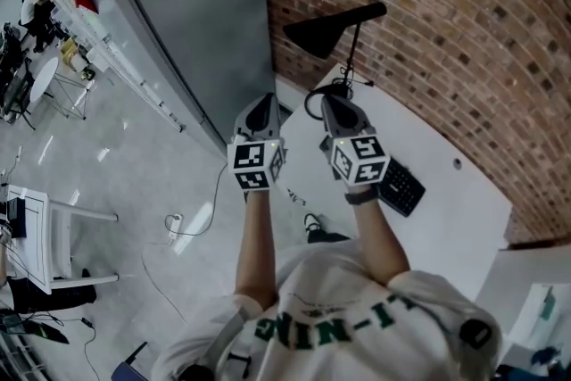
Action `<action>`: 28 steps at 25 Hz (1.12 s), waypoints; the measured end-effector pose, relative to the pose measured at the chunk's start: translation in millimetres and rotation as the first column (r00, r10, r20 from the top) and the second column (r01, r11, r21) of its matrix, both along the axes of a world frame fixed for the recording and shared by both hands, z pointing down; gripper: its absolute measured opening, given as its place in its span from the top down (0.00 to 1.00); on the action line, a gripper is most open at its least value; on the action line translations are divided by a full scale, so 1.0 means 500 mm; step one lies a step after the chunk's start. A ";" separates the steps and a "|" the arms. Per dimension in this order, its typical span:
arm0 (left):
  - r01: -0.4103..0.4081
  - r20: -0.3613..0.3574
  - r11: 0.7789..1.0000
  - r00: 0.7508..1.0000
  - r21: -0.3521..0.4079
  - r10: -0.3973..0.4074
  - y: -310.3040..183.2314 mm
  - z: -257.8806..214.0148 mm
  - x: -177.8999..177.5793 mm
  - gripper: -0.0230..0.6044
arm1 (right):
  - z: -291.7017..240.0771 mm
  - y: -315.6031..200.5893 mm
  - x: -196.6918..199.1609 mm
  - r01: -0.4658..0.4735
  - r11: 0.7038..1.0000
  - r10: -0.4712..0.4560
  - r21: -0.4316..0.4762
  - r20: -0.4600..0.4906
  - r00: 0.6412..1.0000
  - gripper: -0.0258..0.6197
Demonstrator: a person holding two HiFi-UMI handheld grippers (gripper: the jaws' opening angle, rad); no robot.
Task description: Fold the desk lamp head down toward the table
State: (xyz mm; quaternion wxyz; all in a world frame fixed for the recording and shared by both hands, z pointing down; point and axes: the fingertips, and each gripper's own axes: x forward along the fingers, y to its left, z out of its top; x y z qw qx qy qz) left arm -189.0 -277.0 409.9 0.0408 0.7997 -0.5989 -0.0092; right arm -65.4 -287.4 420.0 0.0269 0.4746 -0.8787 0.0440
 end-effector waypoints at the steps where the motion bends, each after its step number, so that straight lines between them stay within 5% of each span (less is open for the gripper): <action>1: -0.004 0.004 1.000 1.000 0.003 0.004 -0.012 -0.005 0.005 0.96 | -0.004 -0.010 0.001 0.003 1.000 -0.003 0.004 0.003 1.000 0.96; 19: -0.075 -0.056 0.997 0.996 -0.021 0.073 -0.196 -0.052 0.067 0.96 | -0.001 -0.142 0.051 0.002 1.000 0.000 -0.024 0.090 0.996 0.96; 24: -0.112 -0.083 0.990 0.991 -0.080 0.106 -0.229 -0.029 0.087 0.87 | 0.011 -0.159 0.063 -0.007 0.999 0.012 -0.042 0.109 0.994 0.96; 28: -0.172 -0.176 0.977 0.973 -0.124 0.149 -0.248 -0.003 0.106 0.78 | 0.028 -0.172 0.073 -0.009 0.999 0.015 -0.054 0.111 0.994 0.96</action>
